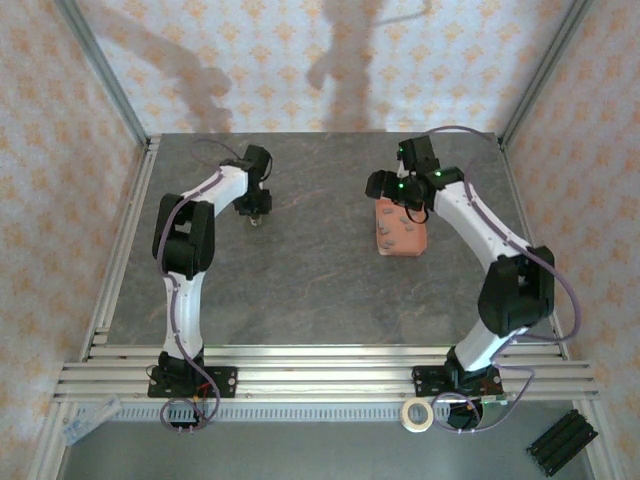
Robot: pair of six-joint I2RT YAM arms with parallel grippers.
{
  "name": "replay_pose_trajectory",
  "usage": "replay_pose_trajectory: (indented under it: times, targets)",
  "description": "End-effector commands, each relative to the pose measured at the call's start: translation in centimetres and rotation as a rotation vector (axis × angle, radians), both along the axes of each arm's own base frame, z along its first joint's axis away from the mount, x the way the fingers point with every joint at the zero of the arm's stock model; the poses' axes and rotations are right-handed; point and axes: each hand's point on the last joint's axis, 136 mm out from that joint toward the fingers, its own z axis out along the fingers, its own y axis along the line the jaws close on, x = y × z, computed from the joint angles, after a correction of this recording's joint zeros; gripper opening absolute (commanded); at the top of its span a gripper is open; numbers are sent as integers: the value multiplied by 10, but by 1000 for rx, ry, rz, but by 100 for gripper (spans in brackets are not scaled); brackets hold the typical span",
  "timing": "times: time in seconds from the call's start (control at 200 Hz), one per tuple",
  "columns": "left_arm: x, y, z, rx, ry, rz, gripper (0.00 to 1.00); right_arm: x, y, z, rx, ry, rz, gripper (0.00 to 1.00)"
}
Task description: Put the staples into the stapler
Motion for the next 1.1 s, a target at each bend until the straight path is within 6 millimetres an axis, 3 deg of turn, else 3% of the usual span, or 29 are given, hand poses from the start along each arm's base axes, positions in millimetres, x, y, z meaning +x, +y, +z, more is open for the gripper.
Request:
replay_pose_trajectory:
  times: [0.0,0.23,0.425,0.551,0.636,0.806,1.096]
  targets:
    - [-16,-33,29,-98,-73,-15,32,-20,8,14,47,-43,-21,83]
    - [-59,-89,40,-542,-161,139,33,-63,48,-2,109,-76,28,81]
    - [-83,-105,51,-777,-224,289,33,-95,97,-27,166,-162,131,77]
    - [-95,-116,55,-901,-232,358,32,-121,146,-34,240,-276,322,72]
    - [-103,-124,58,-947,-226,374,32,-131,163,-43,246,-328,377,69]
    - [-113,-138,67,-1022,-225,392,32,-137,180,-60,262,-350,438,66]
    - [-122,-159,74,-1161,-203,421,32,-127,191,-60,271,-438,465,66]
